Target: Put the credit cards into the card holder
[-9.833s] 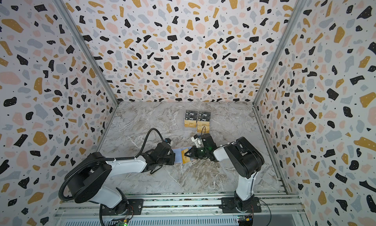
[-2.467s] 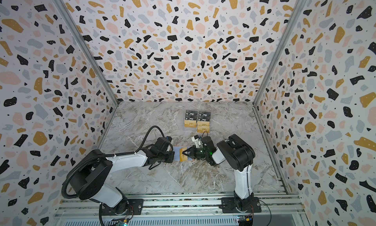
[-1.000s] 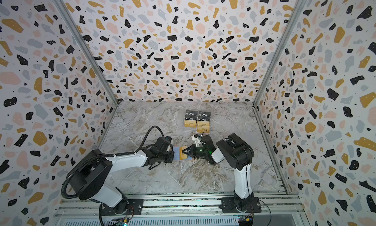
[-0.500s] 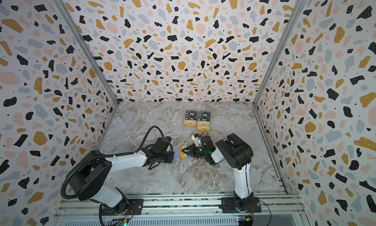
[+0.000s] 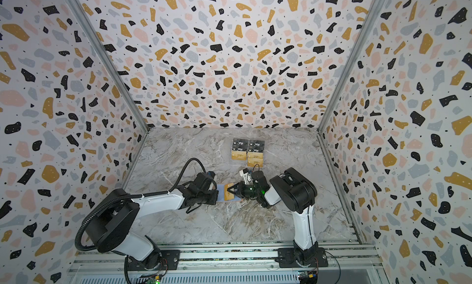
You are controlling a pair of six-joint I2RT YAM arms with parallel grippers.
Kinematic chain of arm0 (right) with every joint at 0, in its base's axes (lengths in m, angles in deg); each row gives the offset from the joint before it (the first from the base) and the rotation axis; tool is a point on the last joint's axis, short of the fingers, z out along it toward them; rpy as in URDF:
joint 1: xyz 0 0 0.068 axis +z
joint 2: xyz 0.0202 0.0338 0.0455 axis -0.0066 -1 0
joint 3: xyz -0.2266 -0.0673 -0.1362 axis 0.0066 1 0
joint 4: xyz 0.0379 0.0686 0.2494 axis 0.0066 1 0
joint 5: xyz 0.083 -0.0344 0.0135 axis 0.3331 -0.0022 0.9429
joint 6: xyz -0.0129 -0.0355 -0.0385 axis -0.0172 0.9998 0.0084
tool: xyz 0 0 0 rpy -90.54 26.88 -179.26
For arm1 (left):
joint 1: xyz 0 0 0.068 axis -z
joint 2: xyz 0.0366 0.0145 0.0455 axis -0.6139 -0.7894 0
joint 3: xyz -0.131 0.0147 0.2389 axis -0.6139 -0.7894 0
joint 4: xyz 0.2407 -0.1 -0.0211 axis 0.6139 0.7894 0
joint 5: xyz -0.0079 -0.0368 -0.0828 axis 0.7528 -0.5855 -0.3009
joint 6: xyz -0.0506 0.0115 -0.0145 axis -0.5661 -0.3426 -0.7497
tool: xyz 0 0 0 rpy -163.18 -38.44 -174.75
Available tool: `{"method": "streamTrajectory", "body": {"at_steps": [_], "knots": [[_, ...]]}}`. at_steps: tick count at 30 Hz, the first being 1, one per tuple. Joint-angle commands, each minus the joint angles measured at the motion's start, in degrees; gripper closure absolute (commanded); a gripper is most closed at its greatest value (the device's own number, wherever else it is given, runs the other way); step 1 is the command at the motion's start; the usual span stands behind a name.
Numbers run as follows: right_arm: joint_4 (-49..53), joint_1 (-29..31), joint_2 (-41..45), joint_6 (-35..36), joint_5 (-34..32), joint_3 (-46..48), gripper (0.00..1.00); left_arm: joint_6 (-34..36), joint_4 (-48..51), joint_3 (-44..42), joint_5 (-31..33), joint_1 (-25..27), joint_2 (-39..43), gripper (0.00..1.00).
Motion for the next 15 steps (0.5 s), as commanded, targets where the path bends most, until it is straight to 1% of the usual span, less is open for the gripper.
{"method": "streamTrajectory", "body": {"at_steps": [1, 6, 13, 14, 15], "knots": [[3.88, 0.71, 0.77, 2.08, -0.55, -1.72, 0.76, -1.08, -0.19, 0.35, -1.17, -0.41, 1.45, 1.0], [13.08, 1.51, 3.22, 6.59, -2.86, -3.77, 0.6, -2.28, -0.76, 0.95, -2.62, -0.67, 1.85, 1.0], [29.36, 3.51, 6.31, 13.76, -8.8, -8.32, 0.44, -5.3, -2.19, 0.39, -3.43, -1.3, 2.09, 1.0], [31.22, 3.81, 6.71, 14.58, -9.92, -8.99, 0.36, -5.69, -2.55, 0.25, -3.42, -1.3, 1.89, 1.0], [32.64, 4.12, 7.06, 15.31, -10.9, -9.38, 0.34, -6.17, -2.88, 0.05, -3.3, -1.31, 1.66, 1.0]]}}
